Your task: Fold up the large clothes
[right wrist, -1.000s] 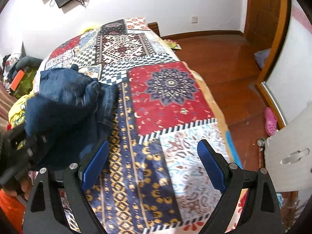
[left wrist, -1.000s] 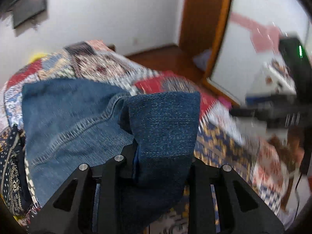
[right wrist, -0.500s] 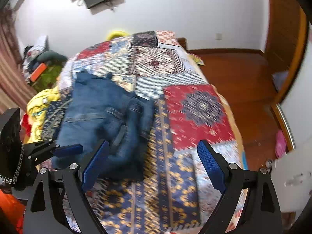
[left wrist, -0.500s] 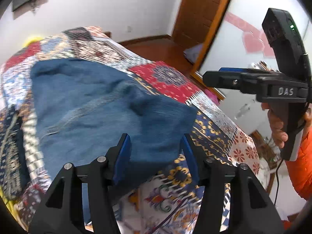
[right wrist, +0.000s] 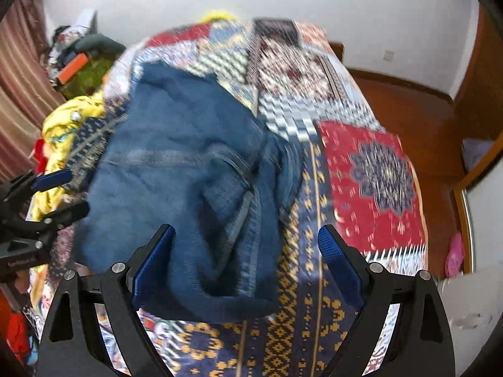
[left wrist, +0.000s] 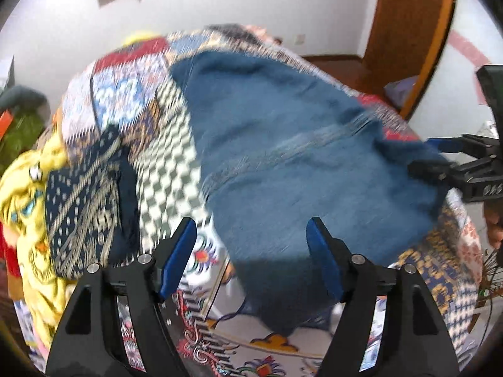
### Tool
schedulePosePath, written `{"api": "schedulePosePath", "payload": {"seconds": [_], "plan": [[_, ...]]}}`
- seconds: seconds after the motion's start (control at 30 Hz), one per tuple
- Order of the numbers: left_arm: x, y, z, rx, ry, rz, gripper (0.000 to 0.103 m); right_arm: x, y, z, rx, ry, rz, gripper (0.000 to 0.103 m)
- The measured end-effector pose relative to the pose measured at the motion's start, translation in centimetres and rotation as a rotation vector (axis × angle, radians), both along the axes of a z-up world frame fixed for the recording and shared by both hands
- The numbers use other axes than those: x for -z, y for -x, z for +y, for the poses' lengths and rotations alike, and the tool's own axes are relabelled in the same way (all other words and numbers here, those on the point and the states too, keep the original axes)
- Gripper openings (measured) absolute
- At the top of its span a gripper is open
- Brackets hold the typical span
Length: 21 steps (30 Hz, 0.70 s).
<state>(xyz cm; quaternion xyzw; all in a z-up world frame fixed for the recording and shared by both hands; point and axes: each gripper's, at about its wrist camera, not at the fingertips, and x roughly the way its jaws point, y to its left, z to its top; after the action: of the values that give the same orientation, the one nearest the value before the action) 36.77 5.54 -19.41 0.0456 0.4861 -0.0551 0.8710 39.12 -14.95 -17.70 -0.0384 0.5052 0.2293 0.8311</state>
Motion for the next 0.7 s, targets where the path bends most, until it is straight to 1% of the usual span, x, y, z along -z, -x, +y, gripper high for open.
{"api": "schedulePosePath", "payload": {"seconds": [0.03,0.1,0.13,0.23,0.33,0.4,0.47,0.53,0.57,0.63,0.7], "plan": [[0.5,0.1,0.3,-0.005,0.010,0.005,0.074,0.6,-0.1,-0.7,0.008,-0.012,0.027,0.090],[0.8,0.7,1.1,-0.014,0.038,-0.007,0.086,1.3,-0.1,-1.9,0.016,-0.043,0.066,0.090],[0.9,0.9,1.4,-0.017,0.043,-0.011,0.088,1.8,0.1,-2.6,0.019,-0.065,0.086,0.090],[1.1,1.8,1.6,-0.015,0.055,-0.021,0.090,2.7,0.7,-3.8,0.029,-0.096,0.111,0.091],[1.3,2.8,2.0,-0.038,0.082,-0.027,0.093,3.5,1.5,-4.8,0.062,-0.132,0.141,0.094],[1.3,3.2,2.4,-0.046,0.107,-0.026,0.093,3.7,2.0,-5.3,0.081,-0.161,0.168,0.094],[1.2,3.3,3.0,-0.050,0.124,-0.015,0.093,3.4,2.2,-5.4,0.085,-0.167,0.180,0.094],[0.6,3.2,3.4,-0.059,0.111,-0.010,0.093,2.5,2.4,-5.1,0.074,-0.136,0.170,0.094],[0.1,3.0,3.6,-0.069,0.085,-0.015,0.093,1.9,2.5,-4.9,0.064,-0.116,0.152,0.094],[-0.6,2.7,4.2,-0.081,0.070,-0.039,0.092,0.3,2.7,-4.3,0.035,-0.070,0.086,0.094],[-1.9,2.1,4.9,-0.100,0.072,-0.081,0.092,-1.2,2.7,-3.8,0.008,-0.063,0.027,0.095]]}}
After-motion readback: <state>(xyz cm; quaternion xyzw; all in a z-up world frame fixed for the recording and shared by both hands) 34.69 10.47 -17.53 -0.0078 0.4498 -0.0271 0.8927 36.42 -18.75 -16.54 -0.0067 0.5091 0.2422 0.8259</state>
